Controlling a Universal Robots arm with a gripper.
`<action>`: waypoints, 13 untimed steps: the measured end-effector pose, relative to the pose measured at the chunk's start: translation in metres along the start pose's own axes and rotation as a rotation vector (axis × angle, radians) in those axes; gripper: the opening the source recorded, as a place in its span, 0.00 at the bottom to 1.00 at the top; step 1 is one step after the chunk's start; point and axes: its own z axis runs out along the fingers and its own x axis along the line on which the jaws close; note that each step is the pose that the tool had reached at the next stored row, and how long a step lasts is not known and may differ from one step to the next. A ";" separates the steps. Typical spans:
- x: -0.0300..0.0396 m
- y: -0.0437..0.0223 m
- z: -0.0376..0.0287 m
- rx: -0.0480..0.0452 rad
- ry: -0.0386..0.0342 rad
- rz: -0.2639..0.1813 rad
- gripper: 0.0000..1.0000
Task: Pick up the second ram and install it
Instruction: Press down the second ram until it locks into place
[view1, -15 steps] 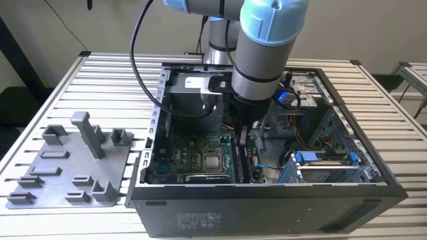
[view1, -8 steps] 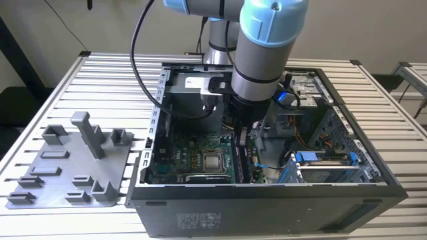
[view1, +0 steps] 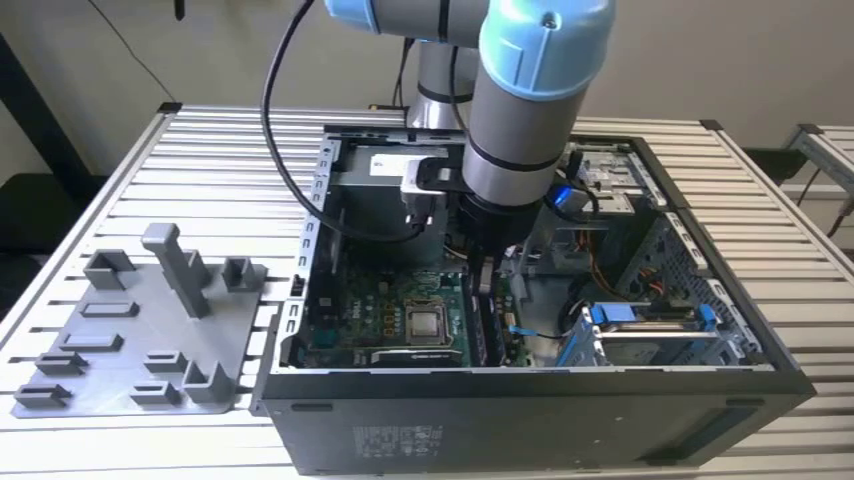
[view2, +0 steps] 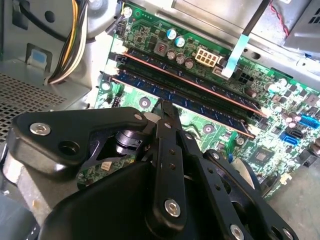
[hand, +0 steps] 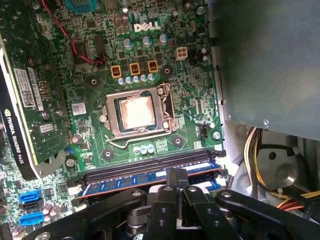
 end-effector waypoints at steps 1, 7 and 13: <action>0.0001 -0.0003 0.0011 -0.0009 0.0001 -0.007 0.11; 0.0002 -0.0010 0.0035 -0.0095 0.0002 -0.086 0.11; -0.0003 -0.0059 0.0068 -0.0117 0.0001 -0.104 0.11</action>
